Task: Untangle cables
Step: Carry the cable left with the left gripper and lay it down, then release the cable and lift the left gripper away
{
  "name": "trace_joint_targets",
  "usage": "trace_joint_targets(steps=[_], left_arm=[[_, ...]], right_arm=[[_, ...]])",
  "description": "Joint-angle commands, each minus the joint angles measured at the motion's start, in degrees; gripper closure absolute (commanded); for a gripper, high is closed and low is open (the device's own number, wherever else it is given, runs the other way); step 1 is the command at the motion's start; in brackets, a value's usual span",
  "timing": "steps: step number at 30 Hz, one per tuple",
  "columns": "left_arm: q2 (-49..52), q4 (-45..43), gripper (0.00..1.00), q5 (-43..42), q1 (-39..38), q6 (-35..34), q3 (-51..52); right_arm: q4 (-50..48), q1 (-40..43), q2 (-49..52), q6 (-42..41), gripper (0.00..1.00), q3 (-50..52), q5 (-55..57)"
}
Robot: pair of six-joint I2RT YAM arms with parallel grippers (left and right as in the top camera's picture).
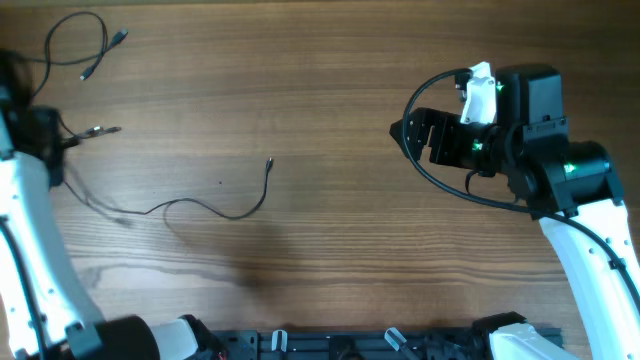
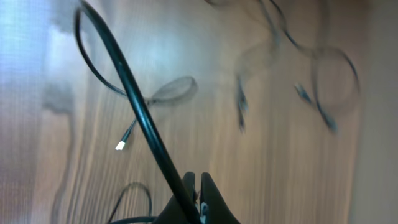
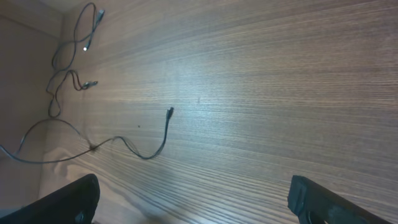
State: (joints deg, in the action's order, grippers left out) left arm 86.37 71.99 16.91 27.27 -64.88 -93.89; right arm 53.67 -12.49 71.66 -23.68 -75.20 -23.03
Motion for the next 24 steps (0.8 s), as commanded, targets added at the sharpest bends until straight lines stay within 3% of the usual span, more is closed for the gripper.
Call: trace_joint_targets(steps=[1,5,8,19,24], left_arm=[[2.73,0.02,0.96,1.73,8.85,-7.1,-0.72],[5.9,0.04,0.96,1.01,17.14,-12.33,-0.72],[10.34,-3.76,0.96,-2.27,24.35,-11.89,-0.72],[25.97,-32.65,0.96,0.98,31.52,26.86,-0.72],[29.86,-36.85,0.96,0.57,31.76,33.51,-0.72]], right_arm=[[-0.02,0.04,-0.52,1.16,0.0,-0.87,0.79],[-0.02,0.04,-0.52,1.16,0.0,-0.85,0.79],[0.0,0.02,-0.5,1.2,0.0,-0.85,0.81],[-0.48,0.02,3.58,1.05,0.0,-0.85,0.79],[-0.52,0.02,5.77,1.03,0.01,-0.85,0.79]])
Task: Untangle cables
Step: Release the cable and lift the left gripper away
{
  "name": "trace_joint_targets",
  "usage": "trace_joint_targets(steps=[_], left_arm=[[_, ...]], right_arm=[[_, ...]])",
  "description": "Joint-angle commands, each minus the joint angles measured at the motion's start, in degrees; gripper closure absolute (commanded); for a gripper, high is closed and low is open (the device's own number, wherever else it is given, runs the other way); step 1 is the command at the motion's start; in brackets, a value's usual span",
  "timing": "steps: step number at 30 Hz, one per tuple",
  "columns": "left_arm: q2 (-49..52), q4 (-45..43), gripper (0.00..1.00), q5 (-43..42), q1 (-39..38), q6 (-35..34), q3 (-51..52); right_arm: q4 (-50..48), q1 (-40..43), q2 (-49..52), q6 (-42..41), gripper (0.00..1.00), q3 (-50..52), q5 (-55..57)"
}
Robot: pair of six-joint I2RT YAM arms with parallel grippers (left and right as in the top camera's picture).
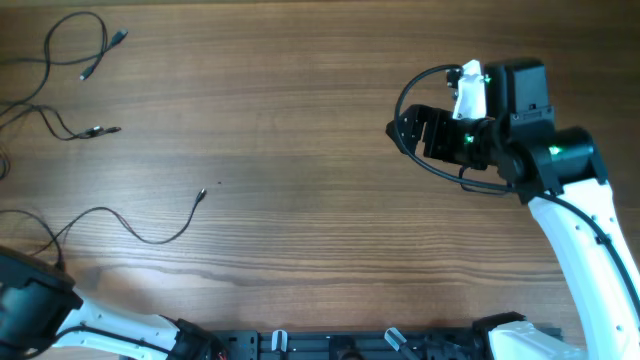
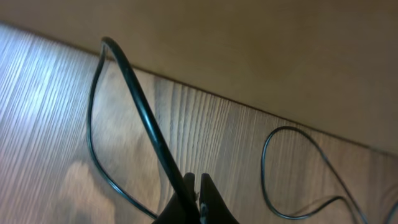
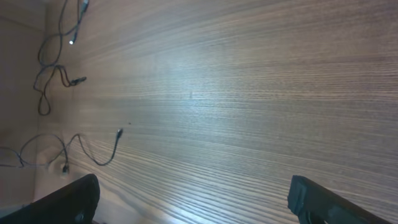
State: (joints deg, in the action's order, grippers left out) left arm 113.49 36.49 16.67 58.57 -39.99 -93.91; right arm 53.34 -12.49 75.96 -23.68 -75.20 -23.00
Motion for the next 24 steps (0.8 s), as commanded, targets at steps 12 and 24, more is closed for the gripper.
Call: trace_joint_targets(steps=[12,24], left_arm=[[8.94,3.58,0.29,0.76,0.96,11.32,-0.7],[-10.38,0.94,0.0,-28.2,-4.09,11.06,-0.74]], right_arm=[[-0.37,0.02,1.95,1.03,0.01,-0.85,0.74],[-0.22,0.04,1.95,1.01,0.0,-0.85,0.79]])
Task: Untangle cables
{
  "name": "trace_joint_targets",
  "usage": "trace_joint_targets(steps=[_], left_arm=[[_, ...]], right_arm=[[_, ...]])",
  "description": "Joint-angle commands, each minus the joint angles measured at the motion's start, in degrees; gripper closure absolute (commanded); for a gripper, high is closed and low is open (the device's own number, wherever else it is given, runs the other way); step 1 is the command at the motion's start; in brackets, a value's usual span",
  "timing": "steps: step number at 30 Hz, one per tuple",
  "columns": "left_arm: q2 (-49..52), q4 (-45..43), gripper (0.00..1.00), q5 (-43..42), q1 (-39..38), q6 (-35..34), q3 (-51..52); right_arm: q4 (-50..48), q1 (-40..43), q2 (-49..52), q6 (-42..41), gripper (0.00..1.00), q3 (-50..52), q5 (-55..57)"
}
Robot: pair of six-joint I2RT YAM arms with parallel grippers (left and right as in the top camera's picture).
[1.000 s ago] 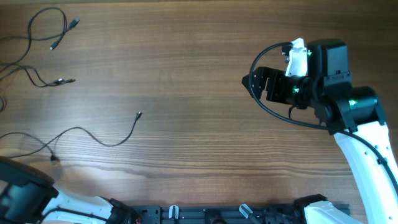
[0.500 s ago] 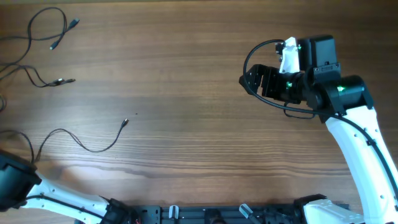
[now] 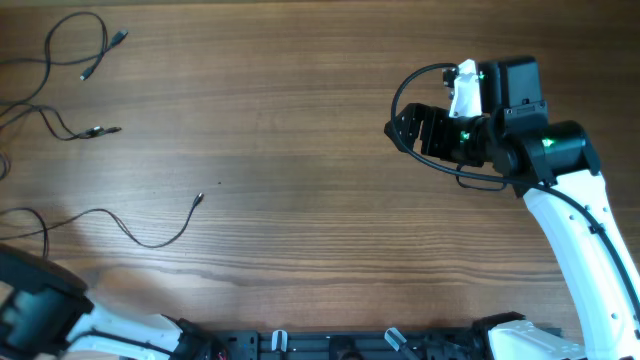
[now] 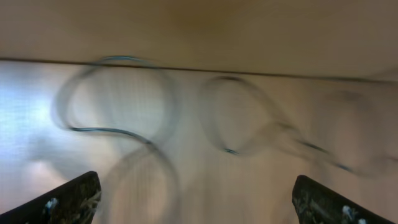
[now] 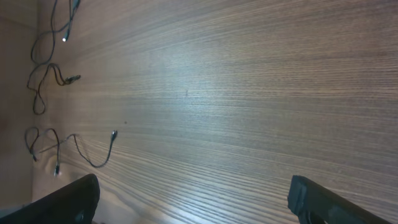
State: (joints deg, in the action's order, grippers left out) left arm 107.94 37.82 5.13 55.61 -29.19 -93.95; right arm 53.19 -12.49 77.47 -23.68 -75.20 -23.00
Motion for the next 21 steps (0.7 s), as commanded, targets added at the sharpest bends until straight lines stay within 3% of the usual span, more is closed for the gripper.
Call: trace_joint_targets(steps=[1,3,5,8,12,18,21], left_arm=[[-6.03,-0.42,0.0,-23.71,-1.62,0.2,-0.68],[-6.54,0.81,0.0,-36.24,-2.6,-2.12,-0.68],[-6.36,11.67,0.0,-52.0,-8.35,-0.92,-0.66],[-6.58,20.5,0.0,-52.3,-16.46,9.68,-0.66],[-9.92,28.28,0.0,-51.39,-30.62,17.51,-0.66],[-25.27,33.22,0.0,-44.72,-51.01,18.49,-0.66],[-33.57,33.16,0.0,-35.82,-62.58,16.76,-0.66]], right_arm=[[-0.37,0.04,0.44,1.01,0.0,-0.85,0.83],[-0.92,0.04,0.44,0.98,0.0,-0.85,1.29],[-0.52,0.04,0.44,1.01,0.0,-0.85,4.83],[0.22,0.15,0.42,1.22,0.0,-0.85,5.05],[2.51,0.22,0.28,1.22,0.0,-0.85,5.07],[8.74,0.2,0.0,1.16,0.0,-0.85,5.25],[8.33,0.2,0.0,1.11,0.0,-0.85,5.25]])
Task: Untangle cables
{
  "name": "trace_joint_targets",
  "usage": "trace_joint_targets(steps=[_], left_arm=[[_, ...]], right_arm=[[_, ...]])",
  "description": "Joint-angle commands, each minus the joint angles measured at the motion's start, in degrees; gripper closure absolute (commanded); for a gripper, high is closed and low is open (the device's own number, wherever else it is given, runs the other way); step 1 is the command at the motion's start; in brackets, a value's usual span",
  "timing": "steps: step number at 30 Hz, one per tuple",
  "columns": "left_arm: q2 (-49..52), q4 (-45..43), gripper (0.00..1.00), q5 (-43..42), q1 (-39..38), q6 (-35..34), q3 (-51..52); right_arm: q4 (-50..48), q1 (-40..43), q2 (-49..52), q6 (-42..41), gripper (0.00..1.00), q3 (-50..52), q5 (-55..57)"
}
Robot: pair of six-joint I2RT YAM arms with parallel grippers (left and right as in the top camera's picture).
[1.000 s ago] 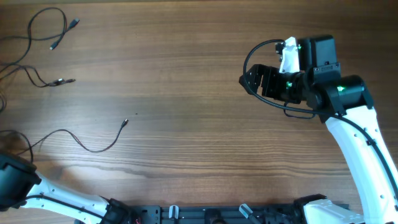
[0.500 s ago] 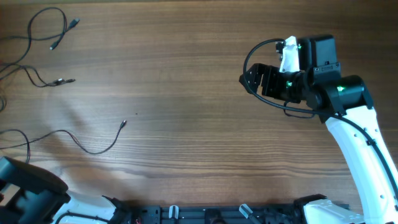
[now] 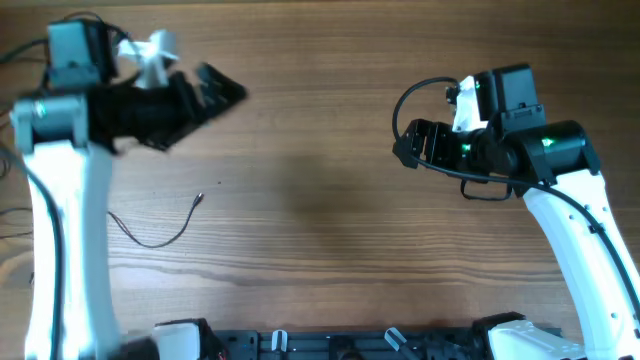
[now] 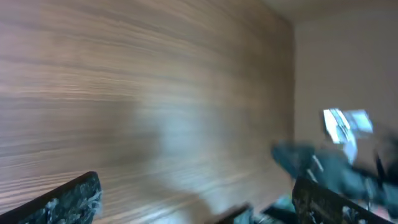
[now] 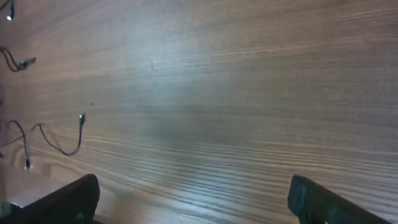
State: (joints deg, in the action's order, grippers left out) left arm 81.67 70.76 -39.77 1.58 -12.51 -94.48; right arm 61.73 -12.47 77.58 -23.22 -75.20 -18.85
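One thin black cable lies on the wooden table at the lower left, its plug end pointing up; the right wrist view shows it too. Another cable's plug shows at the top left of that view; overhead, my left arm covers most of those far-left cables. My left gripper is open over the upper left of the table, pointing right, with nothing in it. My right gripper hovers open and empty at the centre right.
The table's left edge runs close to the cables. A black rail runs along the near edge of the table. In the blurred left wrist view my right arm shows far across bare wood.
My left arm was at the table's bottom left corner with its gripper open; it now stands over the upper left, pointing right. The right gripper sits slightly lower. The lower cable has not moved.
At first my left gripper was shut on a black cable at the left edge, the cable's plug lying near mid-table. Then it held the cable at the bottom left corner, the plug drawn leftward. Later it was open with the cable lying free. Now it is over the upper left.
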Motion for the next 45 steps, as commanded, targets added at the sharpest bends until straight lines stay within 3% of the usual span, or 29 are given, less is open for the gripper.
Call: trace_joint_targets(steps=[1,4,10,19,34,36,45], left_arm=[[-8.98,0.22,0.0,12.24,-10.95,-1.75,-0.13],[-17.46,0.22,0.0,23.08,-19.71,-8.87,-0.13],[-24.76,0.94,0.0,23.39,-20.92,-9.38,-0.13],[-24.9,9.27,0.0,23.39,-20.92,-9.4,-0.13],[-24.9,9.68,0.0,23.39,-20.92,-9.38,-0.13],[-24.9,9.68,0.0,23.39,-20.92,-9.4,-0.13],[-24.87,9.68,0.0,23.39,-20.92,-9.4,-0.13]], right_arm=[[-0.2,0.17,-0.11,0.63,0.0,-0.85,1.09],[-1.42,0.17,-0.11,0.57,0.0,-0.85,1.09],[-1.46,0.17,-0.11,0.57,0.0,-0.85,1.09],[-1.46,0.17,-0.11,0.57,0.0,-0.85,1.09],[-1.49,0.11,-1.73,0.74,0.0,-0.85,1.31],[-1.44,0.11,-4.92,0.68,0.0,-0.85,9.35],[-1.66,0.11,-10.43,-1.01,0.0,-0.85,13.88]])
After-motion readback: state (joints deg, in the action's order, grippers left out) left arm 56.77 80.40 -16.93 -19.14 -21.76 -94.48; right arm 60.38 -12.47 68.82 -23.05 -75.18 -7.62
